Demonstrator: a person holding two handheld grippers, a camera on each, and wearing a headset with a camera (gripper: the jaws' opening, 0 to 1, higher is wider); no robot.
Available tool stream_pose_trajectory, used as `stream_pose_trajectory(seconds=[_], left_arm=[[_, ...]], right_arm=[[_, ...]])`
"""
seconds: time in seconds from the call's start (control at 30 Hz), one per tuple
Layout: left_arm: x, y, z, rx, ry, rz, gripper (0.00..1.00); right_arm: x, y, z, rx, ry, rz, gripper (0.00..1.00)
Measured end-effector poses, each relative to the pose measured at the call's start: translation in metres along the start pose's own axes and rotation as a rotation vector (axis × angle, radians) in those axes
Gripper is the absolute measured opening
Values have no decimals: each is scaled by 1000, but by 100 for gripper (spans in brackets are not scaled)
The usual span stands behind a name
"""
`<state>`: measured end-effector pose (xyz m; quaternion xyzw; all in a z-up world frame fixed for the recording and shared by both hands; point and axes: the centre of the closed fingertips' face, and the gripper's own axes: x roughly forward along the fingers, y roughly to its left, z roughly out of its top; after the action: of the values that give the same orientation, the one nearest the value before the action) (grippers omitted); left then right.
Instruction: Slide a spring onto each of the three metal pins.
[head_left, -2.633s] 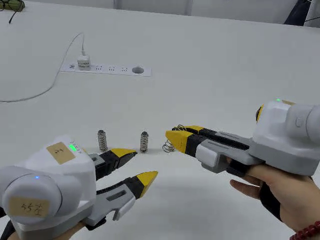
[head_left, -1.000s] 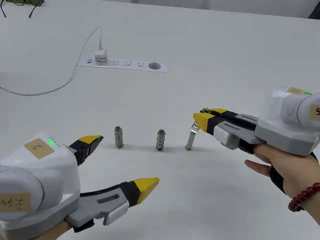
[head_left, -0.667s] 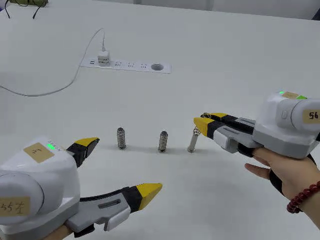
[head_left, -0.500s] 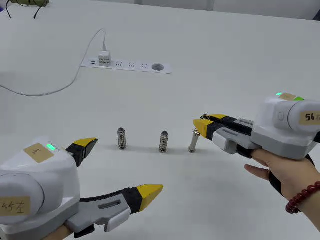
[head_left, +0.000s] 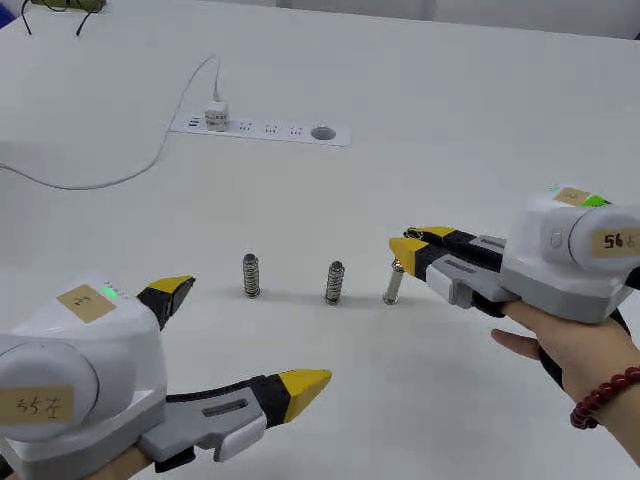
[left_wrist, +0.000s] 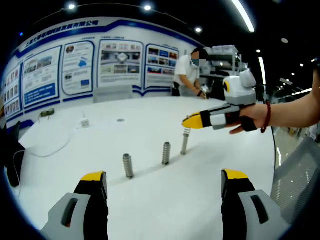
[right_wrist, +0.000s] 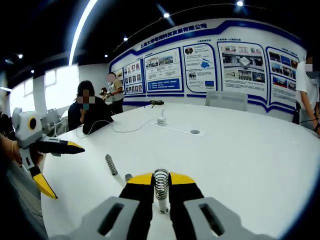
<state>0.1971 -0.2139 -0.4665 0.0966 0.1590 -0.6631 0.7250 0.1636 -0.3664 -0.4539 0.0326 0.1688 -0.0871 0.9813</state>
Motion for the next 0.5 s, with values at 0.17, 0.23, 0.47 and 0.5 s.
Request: stream_pose_trajectory(seconds=[0.17, 0.23, 0.47, 0.5], left_arm=[[0, -1, -2, 4, 7, -3, 96], [0, -1, -2, 4, 5, -3, 96], [-1, 1, -2, 2, 5, 2, 96], [-1, 1, -2, 1, 5, 3, 95]], right_arm=[[2, 3, -4, -26, 25, 1, 12], [3, 2, -7, -25, 35, -3, 12], [6, 1, -14, -10, 48, -4, 12], [7, 1, -15, -5, 49, -4, 12]])
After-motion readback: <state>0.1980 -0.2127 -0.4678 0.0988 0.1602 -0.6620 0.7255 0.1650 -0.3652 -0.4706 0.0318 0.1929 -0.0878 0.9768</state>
